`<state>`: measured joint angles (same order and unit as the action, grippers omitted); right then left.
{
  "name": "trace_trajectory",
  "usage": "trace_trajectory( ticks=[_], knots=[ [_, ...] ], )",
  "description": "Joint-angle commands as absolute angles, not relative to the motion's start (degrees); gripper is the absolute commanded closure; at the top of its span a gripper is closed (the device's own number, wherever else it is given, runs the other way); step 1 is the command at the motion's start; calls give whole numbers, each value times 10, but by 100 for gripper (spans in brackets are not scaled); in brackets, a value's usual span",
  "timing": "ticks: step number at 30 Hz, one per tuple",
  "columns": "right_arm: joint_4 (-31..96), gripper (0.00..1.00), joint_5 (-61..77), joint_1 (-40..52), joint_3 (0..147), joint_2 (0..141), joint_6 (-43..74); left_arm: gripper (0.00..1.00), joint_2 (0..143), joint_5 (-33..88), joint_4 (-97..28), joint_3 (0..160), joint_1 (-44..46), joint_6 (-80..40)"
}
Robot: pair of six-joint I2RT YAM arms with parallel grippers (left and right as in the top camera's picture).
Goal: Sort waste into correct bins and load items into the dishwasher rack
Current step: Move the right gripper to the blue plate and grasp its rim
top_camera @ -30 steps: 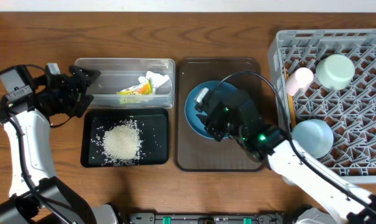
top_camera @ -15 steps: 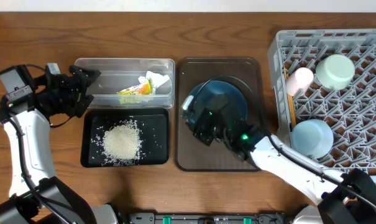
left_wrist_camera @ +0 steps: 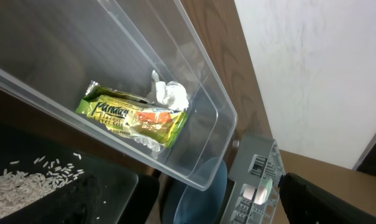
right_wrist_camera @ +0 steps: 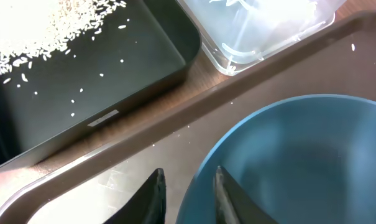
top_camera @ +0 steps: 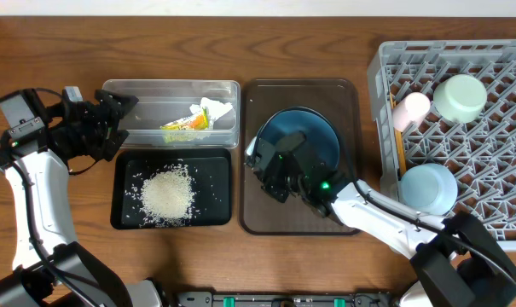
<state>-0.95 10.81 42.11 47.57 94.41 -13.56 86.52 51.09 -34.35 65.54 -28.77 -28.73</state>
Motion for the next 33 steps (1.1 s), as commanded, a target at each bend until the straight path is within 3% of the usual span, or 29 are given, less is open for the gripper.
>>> trace_trajectory(
  ticks=[1, 15, 25, 33],
  knots=[
    [-13, 78, 110, 428, 484, 958, -138, 6, 865, 517, -345, 659, -290, -292],
    [-11, 87, 110, 428, 483, 969, -137, 6, 865, 518, -345, 659, -290, -292],
    [-9, 87, 110, 428, 483, 995, -138, 6, 865, 518, -345, 659, -290, -292],
    [-13, 97, 110, 428, 483, 993, -138, 6, 865, 518, -345, 659, -290, -292]
  ],
)
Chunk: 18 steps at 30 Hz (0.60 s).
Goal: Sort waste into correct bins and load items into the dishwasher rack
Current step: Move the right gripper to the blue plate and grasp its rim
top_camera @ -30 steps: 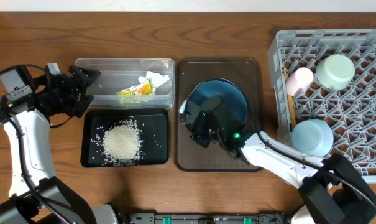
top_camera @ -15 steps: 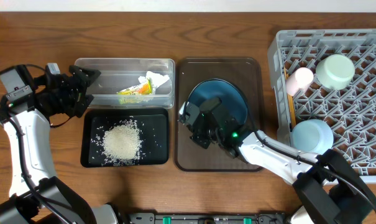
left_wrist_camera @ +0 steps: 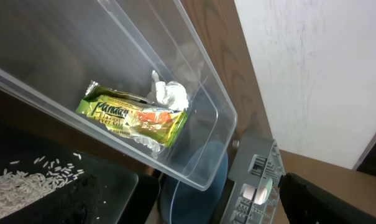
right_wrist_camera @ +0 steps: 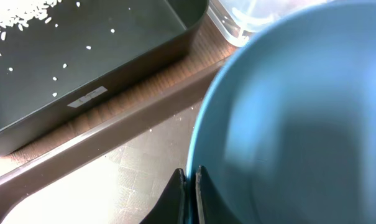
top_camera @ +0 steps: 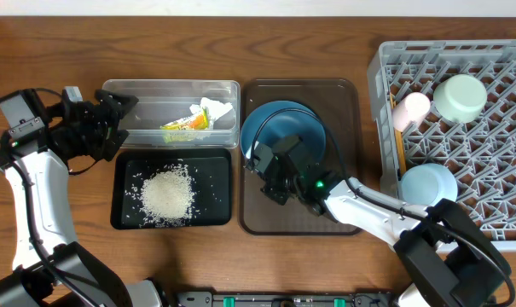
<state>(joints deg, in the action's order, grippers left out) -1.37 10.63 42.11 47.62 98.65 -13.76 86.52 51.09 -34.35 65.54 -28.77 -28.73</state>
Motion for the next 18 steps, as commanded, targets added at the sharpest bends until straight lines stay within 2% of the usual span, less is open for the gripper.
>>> trace_trajectory(
  ticks=[1, 12, 18],
  knots=[
    [-13, 97, 110, 428, 483, 993, -138, 6, 865, 518, -345, 659, -290, -292],
    [-13, 99, 110, 428, 483, 986, -138, 6, 865, 518, -345, 659, -290, -292],
    [-1, 99, 109, 427, 483, 933, -102, 6, 865, 518, -345, 659, -290, -292]
  ],
)
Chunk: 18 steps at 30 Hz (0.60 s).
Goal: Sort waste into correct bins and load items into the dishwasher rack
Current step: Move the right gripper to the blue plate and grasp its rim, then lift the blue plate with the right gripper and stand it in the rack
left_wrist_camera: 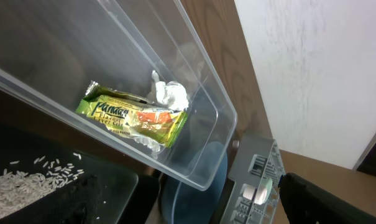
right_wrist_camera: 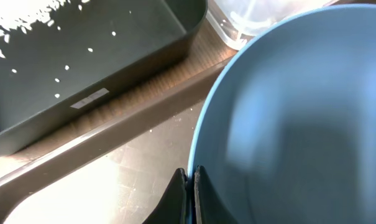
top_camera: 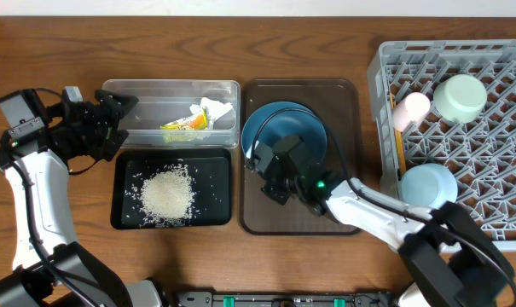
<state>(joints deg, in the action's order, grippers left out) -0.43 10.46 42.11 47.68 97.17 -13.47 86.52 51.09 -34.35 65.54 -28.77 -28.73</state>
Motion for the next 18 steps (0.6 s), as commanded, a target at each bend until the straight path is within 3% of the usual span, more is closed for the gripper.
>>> trace_trajectory(
  ticks=[1, 11, 18],
  knots=[
    [0, 99, 109, 427, 483, 922, -92, 6, 865, 517, -345, 659, -290, -292],
    [42, 99, 108, 404, 483, 802, -13, 6, 865, 518, -345, 659, -290, -292],
    [108, 99, 160, 327, 483, 668, 113, 6, 865, 518, -345, 659, -290, -292]
  ],
)
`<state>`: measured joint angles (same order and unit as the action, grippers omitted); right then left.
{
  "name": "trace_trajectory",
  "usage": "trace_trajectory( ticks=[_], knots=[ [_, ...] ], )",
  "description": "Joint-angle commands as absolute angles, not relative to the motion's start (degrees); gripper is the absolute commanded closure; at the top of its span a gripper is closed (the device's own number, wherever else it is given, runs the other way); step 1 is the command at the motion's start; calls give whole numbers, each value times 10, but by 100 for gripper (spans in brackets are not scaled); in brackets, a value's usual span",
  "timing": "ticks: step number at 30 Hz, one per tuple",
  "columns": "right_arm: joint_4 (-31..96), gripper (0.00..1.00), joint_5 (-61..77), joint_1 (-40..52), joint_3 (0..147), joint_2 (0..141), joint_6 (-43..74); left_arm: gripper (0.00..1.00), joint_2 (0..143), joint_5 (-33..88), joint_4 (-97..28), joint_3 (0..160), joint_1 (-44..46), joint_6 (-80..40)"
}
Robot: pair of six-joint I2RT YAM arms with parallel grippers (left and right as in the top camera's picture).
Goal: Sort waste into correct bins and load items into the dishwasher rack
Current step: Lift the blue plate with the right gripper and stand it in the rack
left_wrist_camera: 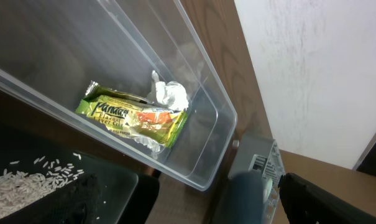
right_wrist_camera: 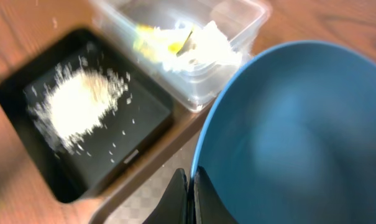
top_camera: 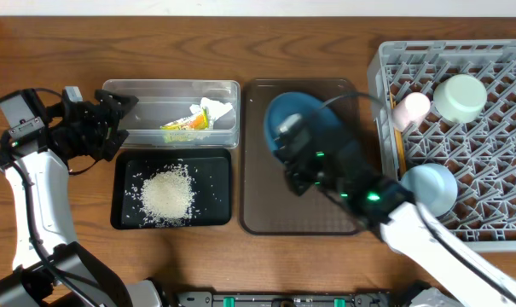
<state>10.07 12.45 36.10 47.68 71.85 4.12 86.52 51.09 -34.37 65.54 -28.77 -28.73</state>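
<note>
My right gripper (top_camera: 285, 136) is shut on the rim of a blue plate (top_camera: 298, 115), held up above the brown tray (top_camera: 266, 213). In the right wrist view the fingertips (right_wrist_camera: 189, 180) pinch the plate (right_wrist_camera: 287, 124) edge, high over the bins. My left gripper (top_camera: 113, 119) hangs open beside the clear bin (top_camera: 147, 132), which holds a green-yellow wrapper (left_wrist_camera: 135, 118) and a crumpled tissue (left_wrist_camera: 169, 93). The grey dishwasher rack (top_camera: 496, 136) stands at the right.
A black tray (top_camera: 125, 213) with a heap of rice (top_camera: 166, 194) lies in front of the clear bin. The rack holds a pink cup (top_camera: 411, 108), a pale green cup (top_camera: 460, 96) and a light blue bowl (top_camera: 432, 186). Wood table all round.
My right gripper, still shut on the blue plate, is now higher and further right, with the plate clear of the brown tray. The left arm has not moved.
My right gripper stood open astride the plate's rim on the brown tray. Then it was shut on the rim, with the plate shifted slightly left. It stayed so, and now holds the plate raised above the tray. The left gripper stayed open by the clear bin.
</note>
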Motion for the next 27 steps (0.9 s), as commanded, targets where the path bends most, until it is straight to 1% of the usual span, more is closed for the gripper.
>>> trace_trajectory(
  ticks=[1, 5, 10, 13, 18, 22, 27],
  knots=[
    [116, 99, 183, 308, 483, 647, 125, 6, 865, 518, -345, 659, -290, -292],
    [133, 99, 293, 218, 483, 578, 153, 6, 865, 518, -345, 659, -290, -292],
    [137, 99, 440, 58, 483, 511, 188, 6, 865, 518, -345, 659, -290, -292],
    [137, 99, 527, -47, 483, 500, 198, 6, 865, 518, -345, 659, -290, -292],
    [135, 99, 643, -186, 483, 519, 204, 6, 865, 518, -345, 659, -290, -292],
    [122, 99, 696, -245, 483, 557, 207, 6, 865, 518, -345, 659, -290, -292],
    [73, 99, 773, -307, 483, 628, 231, 6, 865, 518, -345, 659, -290, -292]
  ],
)
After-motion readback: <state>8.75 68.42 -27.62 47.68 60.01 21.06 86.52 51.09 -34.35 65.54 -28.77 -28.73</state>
